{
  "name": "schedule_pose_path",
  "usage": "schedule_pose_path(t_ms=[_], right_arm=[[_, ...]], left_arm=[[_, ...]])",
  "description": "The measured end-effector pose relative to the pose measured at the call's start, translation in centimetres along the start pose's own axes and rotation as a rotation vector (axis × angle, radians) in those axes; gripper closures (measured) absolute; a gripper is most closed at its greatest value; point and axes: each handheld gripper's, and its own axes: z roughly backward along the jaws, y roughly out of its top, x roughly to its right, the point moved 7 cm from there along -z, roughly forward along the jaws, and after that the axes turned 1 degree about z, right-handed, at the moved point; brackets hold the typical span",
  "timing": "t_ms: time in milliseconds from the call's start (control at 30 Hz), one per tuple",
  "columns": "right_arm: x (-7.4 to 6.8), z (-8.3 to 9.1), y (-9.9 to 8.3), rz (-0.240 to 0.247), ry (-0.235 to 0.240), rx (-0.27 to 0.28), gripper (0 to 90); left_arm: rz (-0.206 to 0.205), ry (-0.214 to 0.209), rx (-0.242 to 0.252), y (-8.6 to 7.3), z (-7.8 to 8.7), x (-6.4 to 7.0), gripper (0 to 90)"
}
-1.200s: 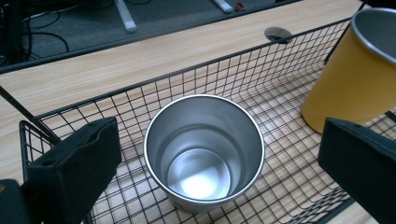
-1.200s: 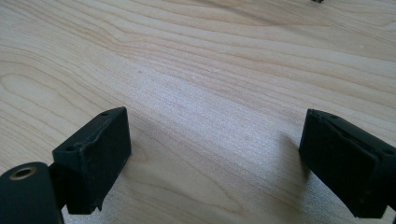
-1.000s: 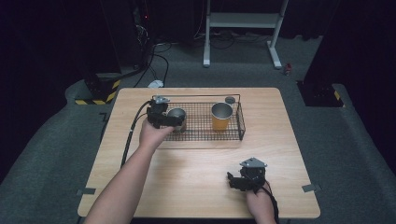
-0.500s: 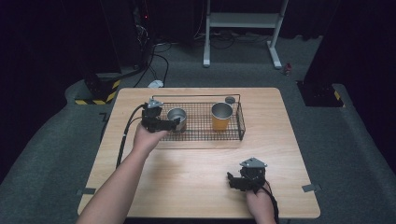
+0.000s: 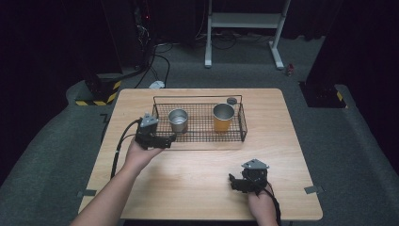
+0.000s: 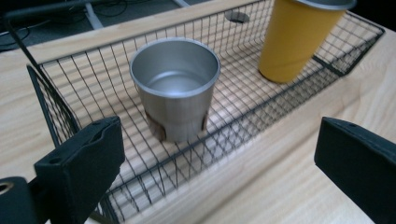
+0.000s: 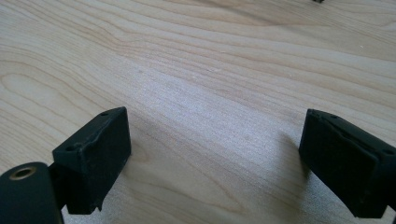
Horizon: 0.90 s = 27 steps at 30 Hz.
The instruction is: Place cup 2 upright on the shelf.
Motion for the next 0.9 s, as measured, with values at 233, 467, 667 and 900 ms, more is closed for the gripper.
schedule_pose_path(t_ms=[233, 467, 667, 900], right_arm=[[0.0, 0.0, 0.0, 0.0, 0.0, 0.0, 9.0], [0.0, 0.0, 0.0, -0.001, 0.0, 0.0, 9.0], [0.0, 0.0, 0.0, 0.001, -0.001, 0.0, 9.0], [0.0, 0.0, 0.0, 0.001, -0.001, 0.0, 9.0]], left_arm=[[-0.024, -0.016, -0.02, -3.3, 1.5, 0.9, 2.1], [-0.011, -0.043, -0.092, -9.1, 2.9, 1.5, 2.1], [-0.042, -0.025, -0.187, -12.6, 3.8, 1.0, 2.6], [-0.058, 0.032, -0.201, -15.3, 4.5, 0.1, 1.8]])
